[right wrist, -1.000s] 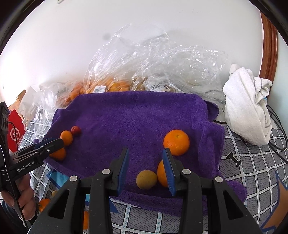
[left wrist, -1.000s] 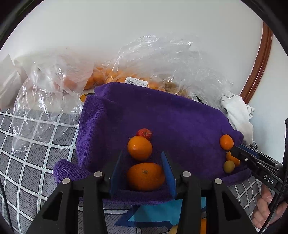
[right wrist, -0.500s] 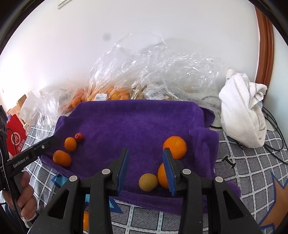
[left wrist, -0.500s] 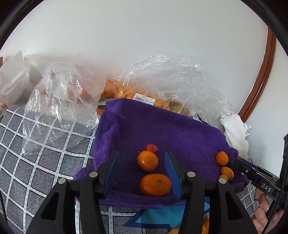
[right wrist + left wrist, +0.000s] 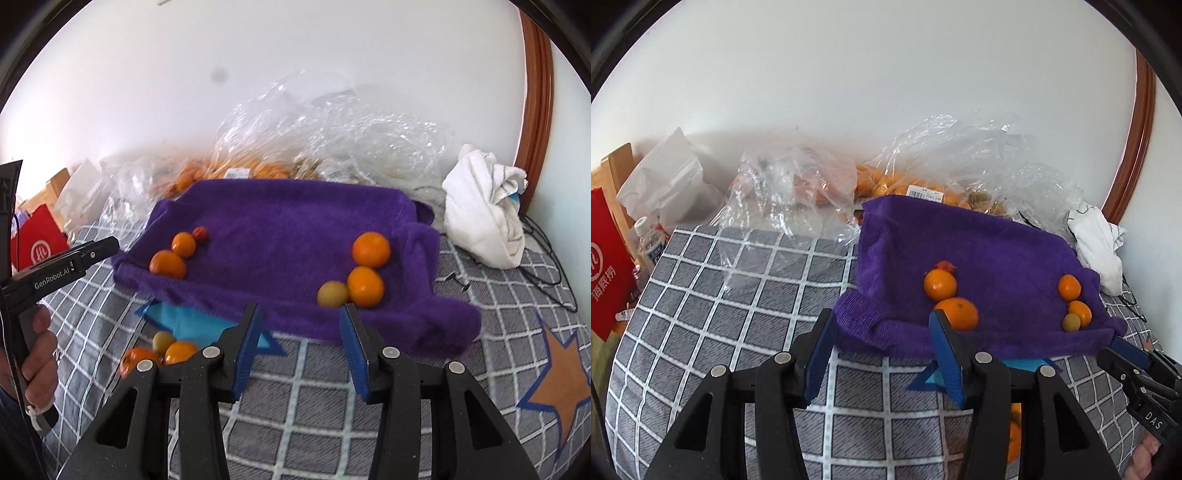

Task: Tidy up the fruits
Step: 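Move both open tools back toward the loose fruits beside the towel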

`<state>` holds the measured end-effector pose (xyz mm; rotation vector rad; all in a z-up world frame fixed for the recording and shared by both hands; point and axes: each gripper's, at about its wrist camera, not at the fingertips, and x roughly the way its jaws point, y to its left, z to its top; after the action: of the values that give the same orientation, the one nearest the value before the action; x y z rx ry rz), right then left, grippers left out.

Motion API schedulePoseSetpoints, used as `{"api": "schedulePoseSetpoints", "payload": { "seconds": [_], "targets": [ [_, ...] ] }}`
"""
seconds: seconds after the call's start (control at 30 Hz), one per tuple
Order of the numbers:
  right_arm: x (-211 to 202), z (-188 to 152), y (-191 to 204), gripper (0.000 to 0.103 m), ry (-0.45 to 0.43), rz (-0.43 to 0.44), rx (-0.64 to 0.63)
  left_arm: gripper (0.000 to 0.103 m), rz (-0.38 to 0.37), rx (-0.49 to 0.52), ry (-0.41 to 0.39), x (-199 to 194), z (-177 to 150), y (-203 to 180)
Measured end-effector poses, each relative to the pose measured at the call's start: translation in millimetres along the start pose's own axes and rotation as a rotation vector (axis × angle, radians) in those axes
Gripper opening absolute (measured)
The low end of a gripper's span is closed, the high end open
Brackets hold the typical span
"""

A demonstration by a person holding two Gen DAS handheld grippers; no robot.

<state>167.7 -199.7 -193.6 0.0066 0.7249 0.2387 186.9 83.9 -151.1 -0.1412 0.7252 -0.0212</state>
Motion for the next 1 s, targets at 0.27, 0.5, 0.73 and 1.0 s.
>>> {"api": "schedulePoseSetpoints", "payload": {
  "seconds": [0.27, 0.5, 0.73, 1.0],
  "targets": [
    [14, -33, 41, 0.037, 0.073, 0.069, -0.076, 0.05, 0.04, -0.054, 0.075, -9, -33, 34],
    [35, -37, 49, 0.037, 0.116, 0.041, -0.081, 0.05, 0.051, -0.057, 0.118, 5, -51, 43],
    [40, -37, 48, 0.034, 0.115, 0.018, -0.079, 0.05, 0.028, -0.035, 0.118, 8, -56, 41],
    [23, -38, 26, 0.034, 0.086, 0.004, -0.06, 0.05, 0.017, -0.047, 0.123, 8, -57, 43]
  ]
}}
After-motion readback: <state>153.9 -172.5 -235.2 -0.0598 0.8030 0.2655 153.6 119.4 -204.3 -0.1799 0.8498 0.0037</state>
